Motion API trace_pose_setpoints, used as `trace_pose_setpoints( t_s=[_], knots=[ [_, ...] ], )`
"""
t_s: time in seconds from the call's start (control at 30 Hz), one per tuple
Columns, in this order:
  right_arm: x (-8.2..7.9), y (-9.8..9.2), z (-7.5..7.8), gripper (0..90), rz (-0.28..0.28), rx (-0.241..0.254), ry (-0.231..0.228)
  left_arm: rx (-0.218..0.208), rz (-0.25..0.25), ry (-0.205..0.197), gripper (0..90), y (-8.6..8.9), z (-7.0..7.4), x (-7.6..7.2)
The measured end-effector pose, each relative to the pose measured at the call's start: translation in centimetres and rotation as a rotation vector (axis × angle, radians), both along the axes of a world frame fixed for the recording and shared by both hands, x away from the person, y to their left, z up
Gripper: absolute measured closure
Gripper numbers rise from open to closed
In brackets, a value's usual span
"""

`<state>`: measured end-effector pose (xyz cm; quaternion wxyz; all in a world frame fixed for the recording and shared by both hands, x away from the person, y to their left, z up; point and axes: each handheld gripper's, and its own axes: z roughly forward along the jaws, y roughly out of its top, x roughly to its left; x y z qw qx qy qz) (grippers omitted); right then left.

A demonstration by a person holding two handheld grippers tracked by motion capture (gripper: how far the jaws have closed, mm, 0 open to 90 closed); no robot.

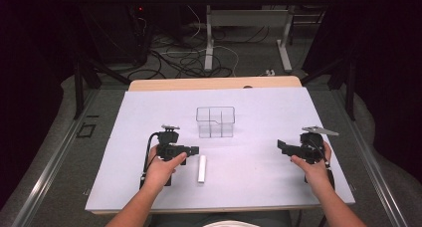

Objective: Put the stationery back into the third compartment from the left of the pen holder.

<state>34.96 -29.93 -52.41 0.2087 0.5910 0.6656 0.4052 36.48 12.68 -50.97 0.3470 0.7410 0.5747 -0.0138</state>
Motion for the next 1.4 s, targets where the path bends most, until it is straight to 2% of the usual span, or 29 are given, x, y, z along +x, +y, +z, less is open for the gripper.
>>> trace_pose_setpoints(
  t_s=[0.13,0.17,0.2,0.27,0.4,0.5,0.6,0.67,0.7,0.73,0.77,0.87,0.93,0.97,1.0,1.03,1.07,1.1,1.2,1.27,1.37,1.4],
  knots=[
    [0.0,0.1,-0.1,5.4,0.001,-0.002,0.002,-0.011,-0.007,0.079,33.5,0.0,-0.3,0.3],
    [0.0,0.1,0.0,5.5,0.000,0.002,0.006,-0.030,-0.002,0.118,34.3,0.0,-0.4,0.4],
    [0.0,0.1,0.0,5.5,0.001,0.001,0.006,-0.037,-0.013,0.128,35.1,0.1,-0.5,0.5],
    [0.0,0.2,0.0,5.5,0.002,0.001,0.007,-0.034,-0.004,0.135,37.4,0.2,-0.7,0.5],
    [0.0,0.2,-0.1,5.6,0.005,-0.005,0.006,-0.063,0.018,0.157,40.3,0.3,-1.2,0.5],
    [0.0,0.2,-0.1,5.7,0.005,-0.004,0.007,-0.116,0.045,0.187,43.4,0.4,-1.5,0.6],
    [0.0,0.3,-0.1,5.7,0.005,-0.004,0.008,-0.144,0.054,0.204,45.9,0.4,-1.8,0.6],
    [0.0,0.3,-0.1,5.7,0.004,-0.001,0.010,-0.122,0.033,0.200,47.5,0.4,-1.9,0.7],
    [0.0,0.3,-0.1,5.7,0.008,-0.001,0.010,-0.138,0.054,0.217,48.1,0.1,-1.9,0.6],
    [0.1,0.3,-0.2,5.7,0.010,-0.004,0.008,-0.112,0.027,0.205,48.4,0.2,-2.0,0.7],
    [0.1,0.3,-0.2,5.7,0.010,-0.004,0.008,-0.114,0.031,0.208,48.8,0.1,-2.1,0.8],
    [0.1,0.3,-0.2,5.7,0.011,-0.005,0.009,-0.144,0.034,0.248,50.3,-0.4,-2.5,0.8],
    [0.1,0.3,-0.2,5.7,0.011,-0.005,0.009,-0.119,0.006,0.246,51.4,-0.4,-2.7,1.0],
    [0.1,0.3,-0.2,5.8,0.010,-0.005,0.009,-0.140,0.030,0.261,52.5,-0.8,-2.7,0.9],
    [0.1,0.3,-0.2,5.8,0.011,-0.005,0.009,-0.125,0.015,0.252,53.4,-0.7,-2.8,0.9],
    [0.1,0.3,-0.2,5.8,0.011,-0.005,0.011,-0.135,0.025,0.263,53.6,-1.0,-2.9,0.9],
    [0.1,0.3,-0.2,5.8,0.011,-0.005,0.011,-0.109,-0.002,0.253,54.4,-0.9,-3.0,1.0],
    [0.1,0.3,-0.2,5.8,0.011,-0.006,0.011,-0.127,0.015,0.269,54.6,-1.2,-3.1,0.9],
    [0.1,0.3,-0.2,5.8,0.012,-0.007,0.011,-0.136,0.017,0.284,55.3,-1.5,-3.2,0.9],
    [0.1,0.3,-0.2,5.9,0.012,-0.008,0.011,-0.141,0.005,0.290,55.9,-1.6,-3.4,1.0],
    [0.1,0.3,-0.3,5.9,0.011,-0.008,0.013,-0.156,0.022,0.301,56.0,-1.9,-3.5,1.0],
    [0.1,0.3,-0.3,5.9,0.012,-0.008,0.013,-0.153,0.010,0.299,56.0,-1.8,-3.5,1.0]
  ],
)
